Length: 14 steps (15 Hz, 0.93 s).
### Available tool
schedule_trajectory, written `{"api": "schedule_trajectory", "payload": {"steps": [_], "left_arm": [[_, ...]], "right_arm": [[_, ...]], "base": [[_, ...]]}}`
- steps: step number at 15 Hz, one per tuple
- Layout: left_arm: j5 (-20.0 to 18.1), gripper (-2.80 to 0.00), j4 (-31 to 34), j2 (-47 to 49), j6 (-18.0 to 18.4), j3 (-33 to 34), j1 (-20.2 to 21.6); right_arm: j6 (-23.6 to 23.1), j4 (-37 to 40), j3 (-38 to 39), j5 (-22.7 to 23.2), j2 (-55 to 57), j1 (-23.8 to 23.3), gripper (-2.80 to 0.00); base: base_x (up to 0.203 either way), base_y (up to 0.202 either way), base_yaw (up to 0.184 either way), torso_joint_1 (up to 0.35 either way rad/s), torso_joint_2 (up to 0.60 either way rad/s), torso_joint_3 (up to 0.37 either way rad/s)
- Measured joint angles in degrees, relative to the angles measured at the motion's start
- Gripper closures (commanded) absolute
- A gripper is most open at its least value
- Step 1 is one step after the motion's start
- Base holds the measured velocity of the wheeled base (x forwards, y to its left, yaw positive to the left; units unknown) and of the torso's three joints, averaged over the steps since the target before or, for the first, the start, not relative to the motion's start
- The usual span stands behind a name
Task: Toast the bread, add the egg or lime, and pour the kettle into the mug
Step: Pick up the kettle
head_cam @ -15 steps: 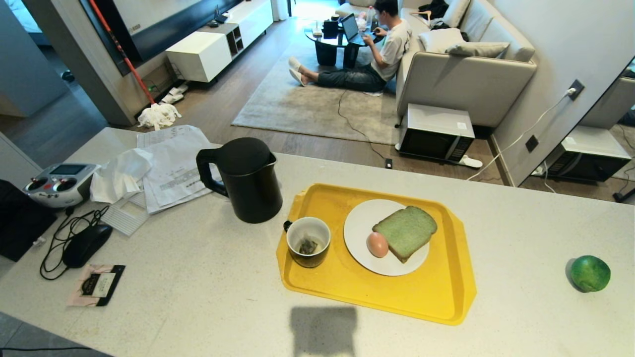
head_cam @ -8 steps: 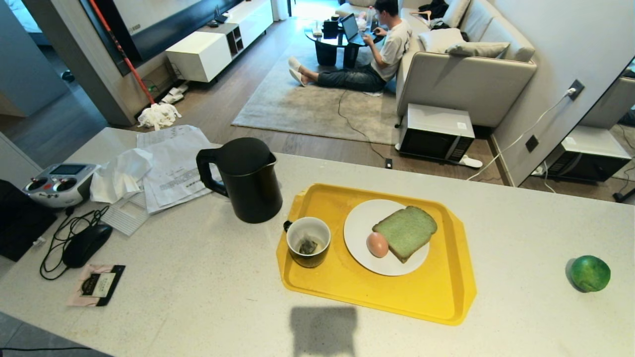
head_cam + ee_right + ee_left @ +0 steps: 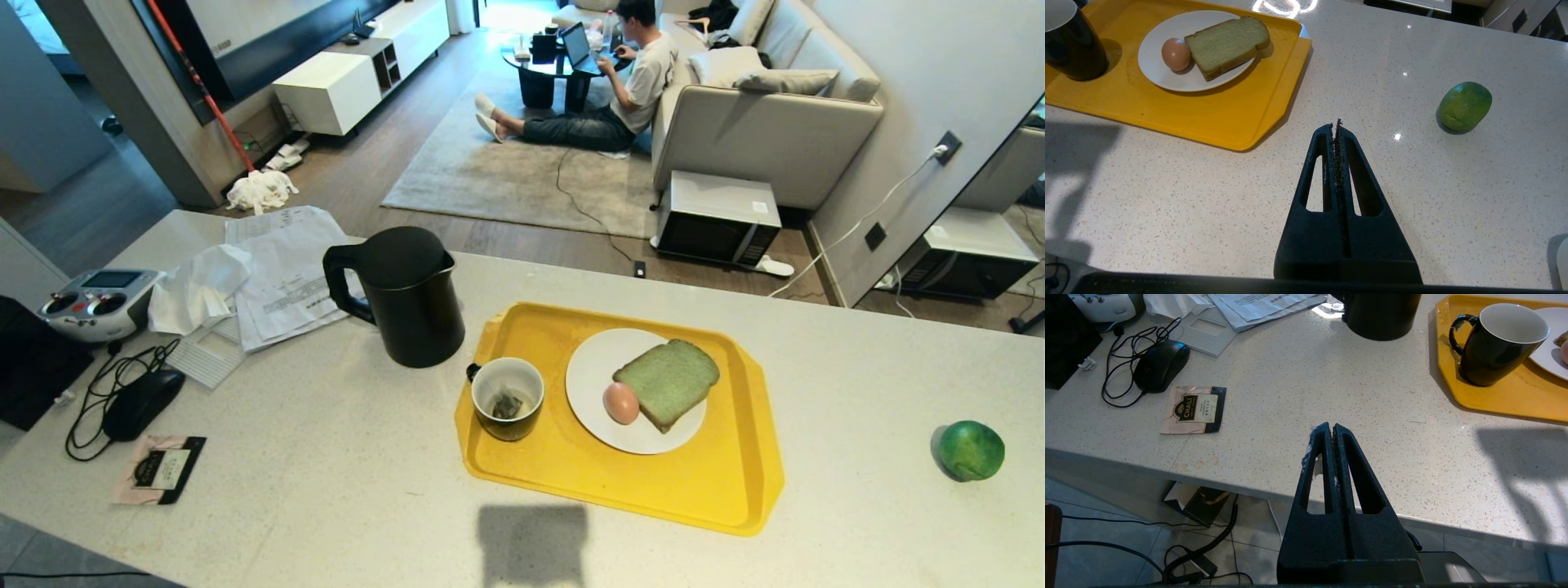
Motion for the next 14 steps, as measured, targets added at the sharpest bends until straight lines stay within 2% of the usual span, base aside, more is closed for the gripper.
{"api": "schedule_trajectory", "payload": {"steps": [14], "left_arm": [[-0.02, 0.00, 0.00, 0.00, 0.00, 0.00, -0.02]], "right_arm": [[0.02, 0.00, 0.00, -0.01, 0.00, 0.00, 0.00]], "base": [[0.000, 0.000, 0.000, 0.000, 0.00, 0.000]]}}
